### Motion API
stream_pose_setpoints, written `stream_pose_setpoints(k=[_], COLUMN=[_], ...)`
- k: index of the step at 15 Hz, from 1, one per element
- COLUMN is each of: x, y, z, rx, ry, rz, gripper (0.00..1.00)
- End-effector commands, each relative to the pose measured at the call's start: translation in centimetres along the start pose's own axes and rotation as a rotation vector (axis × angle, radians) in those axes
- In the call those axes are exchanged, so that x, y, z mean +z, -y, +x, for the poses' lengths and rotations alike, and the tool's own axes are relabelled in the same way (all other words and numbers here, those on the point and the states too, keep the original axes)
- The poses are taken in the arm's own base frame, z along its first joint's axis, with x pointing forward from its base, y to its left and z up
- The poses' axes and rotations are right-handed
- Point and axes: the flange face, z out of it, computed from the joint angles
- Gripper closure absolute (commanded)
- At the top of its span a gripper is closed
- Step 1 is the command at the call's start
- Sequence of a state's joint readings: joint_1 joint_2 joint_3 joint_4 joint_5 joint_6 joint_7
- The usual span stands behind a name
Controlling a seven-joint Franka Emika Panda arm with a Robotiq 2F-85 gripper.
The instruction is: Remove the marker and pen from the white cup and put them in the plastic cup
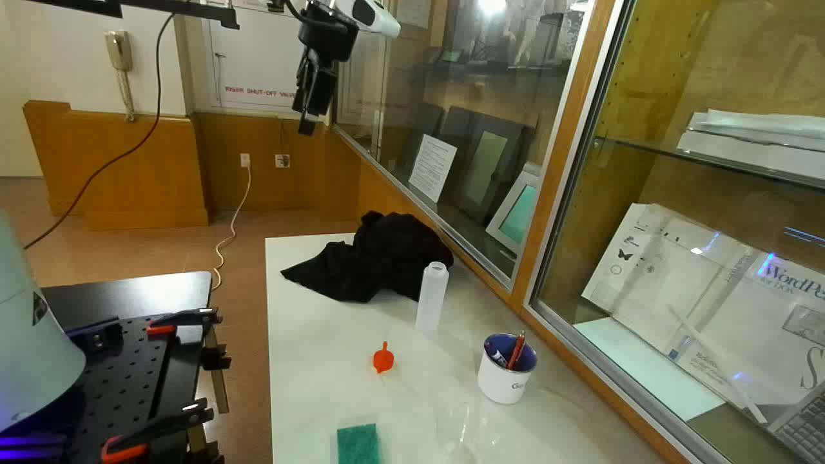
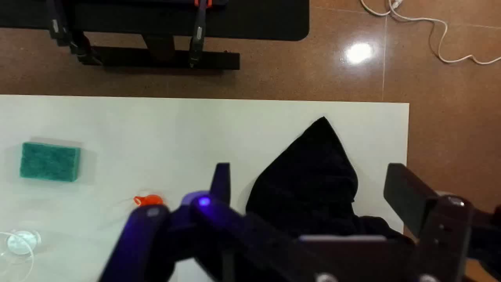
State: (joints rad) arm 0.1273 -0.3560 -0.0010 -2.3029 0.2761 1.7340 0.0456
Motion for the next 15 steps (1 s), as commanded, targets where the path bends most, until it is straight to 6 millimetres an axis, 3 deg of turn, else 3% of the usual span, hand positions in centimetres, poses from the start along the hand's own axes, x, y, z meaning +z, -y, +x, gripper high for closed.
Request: stream_pose_setpoints(k=[1,9,15], x=[0.0,-0.7,-3.4], y=[0.0,-0.4,-3.3], z=[0.0,0.5,3.2], rx=[0.000,0.016,0.099], ry=[0.001,-0.027,-0.140], rz=[0.000,-0.012,-0.040], gripper=[0.00,0.00,0.00])
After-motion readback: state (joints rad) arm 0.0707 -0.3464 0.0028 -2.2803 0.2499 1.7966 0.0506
